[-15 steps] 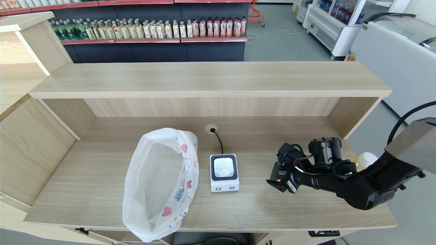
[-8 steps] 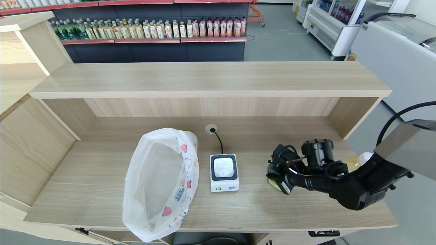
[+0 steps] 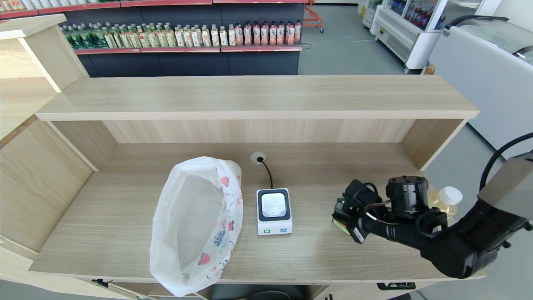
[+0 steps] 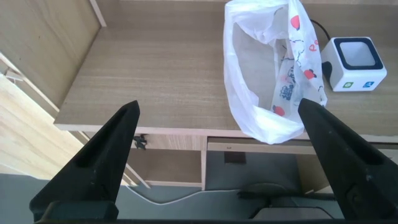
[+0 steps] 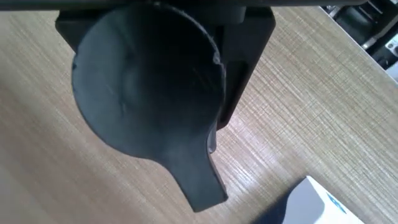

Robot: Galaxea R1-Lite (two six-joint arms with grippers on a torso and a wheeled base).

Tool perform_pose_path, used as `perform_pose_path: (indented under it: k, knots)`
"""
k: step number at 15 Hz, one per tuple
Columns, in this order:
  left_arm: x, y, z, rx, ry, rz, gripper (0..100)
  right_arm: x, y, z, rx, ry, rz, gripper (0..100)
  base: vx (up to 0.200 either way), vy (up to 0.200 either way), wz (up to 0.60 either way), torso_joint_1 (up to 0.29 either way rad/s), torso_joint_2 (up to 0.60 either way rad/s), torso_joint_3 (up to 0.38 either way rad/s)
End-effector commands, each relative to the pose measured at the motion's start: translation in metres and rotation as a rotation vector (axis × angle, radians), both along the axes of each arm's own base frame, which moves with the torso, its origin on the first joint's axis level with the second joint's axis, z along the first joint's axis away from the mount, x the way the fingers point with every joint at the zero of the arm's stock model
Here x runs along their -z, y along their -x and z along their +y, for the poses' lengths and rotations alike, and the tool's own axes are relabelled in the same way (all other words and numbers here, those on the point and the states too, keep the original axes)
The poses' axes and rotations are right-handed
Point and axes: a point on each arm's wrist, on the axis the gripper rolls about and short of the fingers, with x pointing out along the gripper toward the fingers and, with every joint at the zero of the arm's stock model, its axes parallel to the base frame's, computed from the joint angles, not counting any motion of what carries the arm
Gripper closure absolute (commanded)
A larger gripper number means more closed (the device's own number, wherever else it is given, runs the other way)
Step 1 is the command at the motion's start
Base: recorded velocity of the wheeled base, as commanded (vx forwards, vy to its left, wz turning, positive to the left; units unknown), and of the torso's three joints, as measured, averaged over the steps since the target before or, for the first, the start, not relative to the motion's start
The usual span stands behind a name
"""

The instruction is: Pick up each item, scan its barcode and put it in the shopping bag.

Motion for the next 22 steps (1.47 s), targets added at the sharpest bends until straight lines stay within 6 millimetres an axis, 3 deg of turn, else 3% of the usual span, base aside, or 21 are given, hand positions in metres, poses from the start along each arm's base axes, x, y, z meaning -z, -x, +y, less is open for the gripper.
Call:
perform_pose_path:
  k: [1,2,3,6,7,11,13,15,17,19,22]
  knots:
    - [0.000,0.000,0.000,0.000,0.000,0.000,0,-0.022,0.025,-0.010,0.015,-0.053,-0.070,100,0.000,0.000,0.00,0.000,0.00,0.000]
    - [0.000,0.000,0.000,0.000,0.000,0.000,0,-0.030,0.037,-0.015,0.032,-0.100,-0.087,100,0.000,0.000,0.00,0.000,0.00,0.000]
    - [0.000,0.000,0.000,0.000,0.000,0.000,0,-0.052,0.048,-0.019,0.045,-0.140,-0.178,100,0.000,0.000,0.00,0.000,0.00,0.000]
    - [0.000,0.000,0.000,0.000,0.000,0.000,0,-0.076,0.070,-0.033,0.121,0.083,-0.389,100,0.000,0.000,0.00,0.000,0.00,0.000]
    - [0.000,0.000,0.000,0.000,0.000,0.000,0,-0.086,0.075,-0.038,0.083,0.177,-0.477,100,0.000,0.000,0.00,0.000,0.00,0.000]
    - [0.000,0.000,0.000,0.000,0.000,0.000,0,-0.095,0.080,-0.064,-0.144,0.268,-0.579,100,0.000,0.000,0.00,0.000,0.00,0.000]
    - [0.000,0.000,0.000,0.000,0.000,0.000,0,-0.100,0.084,-0.066,-0.329,0.273,-0.675,100,0.000,0.000,0.00,0.000,0.00,0.000]
    - [0.000,0.000,0.000,0.000,0.000,0.000,0,-0.105,0.088,-0.063,-0.496,0.456,-0.892,100,0.000,0.000,0.00,0.000,0.00,0.000]
    - [0.000,0.000,0.000,0.000,0.000,0.000,0,-0.094,0.089,-0.060,-0.716,0.596,-1.060,100,0.000,0.000,0.00,0.000,0.00,0.000]
    - [0.000,0.000,0.000,0.000,0.000,0.000,0,-0.068,0.092,-0.048,-0.934,0.704,-1.105,100,0.000,0.000,0.00,0.000,0.00,0.000]
    - [0.000,0.000,0.000,0.000,0.000,0.001,0,-0.047,0.094,-0.040,-1.106,0.850,-1.230,100,0.000,0.000,0.00,0.000,0.00,0.000]
